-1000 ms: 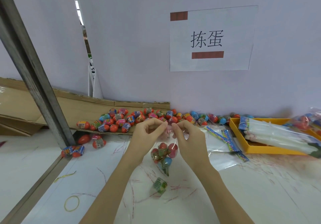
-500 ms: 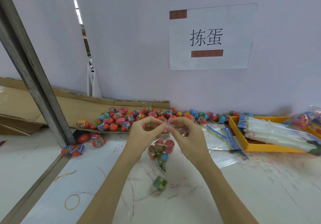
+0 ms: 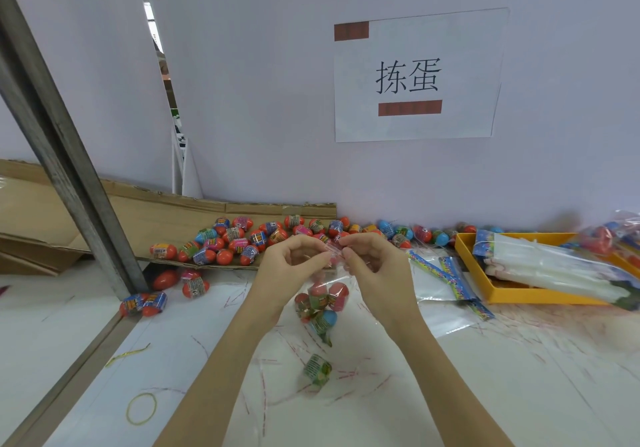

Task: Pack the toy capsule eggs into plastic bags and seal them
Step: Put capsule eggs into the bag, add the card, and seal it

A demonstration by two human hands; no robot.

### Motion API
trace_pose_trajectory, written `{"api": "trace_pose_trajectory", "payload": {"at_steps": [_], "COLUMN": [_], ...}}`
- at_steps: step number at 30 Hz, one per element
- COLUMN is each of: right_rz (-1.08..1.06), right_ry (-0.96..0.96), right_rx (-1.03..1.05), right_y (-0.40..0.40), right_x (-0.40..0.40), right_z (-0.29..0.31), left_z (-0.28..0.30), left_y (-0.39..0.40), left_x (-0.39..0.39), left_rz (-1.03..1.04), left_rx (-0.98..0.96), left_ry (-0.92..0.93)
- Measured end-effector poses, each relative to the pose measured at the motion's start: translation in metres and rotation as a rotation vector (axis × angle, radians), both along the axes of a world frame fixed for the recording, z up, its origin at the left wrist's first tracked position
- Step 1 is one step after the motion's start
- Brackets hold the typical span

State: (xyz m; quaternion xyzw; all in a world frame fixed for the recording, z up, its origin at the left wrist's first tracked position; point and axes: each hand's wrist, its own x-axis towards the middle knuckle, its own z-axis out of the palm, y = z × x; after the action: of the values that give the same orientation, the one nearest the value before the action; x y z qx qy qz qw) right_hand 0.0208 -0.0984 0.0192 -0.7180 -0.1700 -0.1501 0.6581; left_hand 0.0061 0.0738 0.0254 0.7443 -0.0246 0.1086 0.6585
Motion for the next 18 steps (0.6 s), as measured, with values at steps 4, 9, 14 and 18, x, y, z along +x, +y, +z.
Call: {"api": "trace_pose_trajectory", "payload": {"at_steps": [4,9,14,18], "right_rz": [0.034,-0.003,-0.159,-0.296], "right_ry": [0.026,-0.021,-0.23,-0.34], "right_rx": [0.018,-0.017,-0.242,-0.372], "right_y": [0.0001,0.0008,0.004,0.0079], "right_x": [-0.0007,-0.0032,-0.0062,-0.007], "right_z": [0.0019,0.0027,-0.0017,-0.0061], "left_z": [0.0005,-0.0007,-0.0026,-0.0059], "left_y": [-0.0006,-0.0023,-0.007,-0.0095], "left_x": [-0.0006,-0.0005,-0.0024,-0.0026], "left_rz": [0.002,0.007,-0.013,0.007], "left_rx": [-0.007,0.018,0.026,0.051], "left_ry": [-0.014,-0.041,-0.088,-0.152]}}
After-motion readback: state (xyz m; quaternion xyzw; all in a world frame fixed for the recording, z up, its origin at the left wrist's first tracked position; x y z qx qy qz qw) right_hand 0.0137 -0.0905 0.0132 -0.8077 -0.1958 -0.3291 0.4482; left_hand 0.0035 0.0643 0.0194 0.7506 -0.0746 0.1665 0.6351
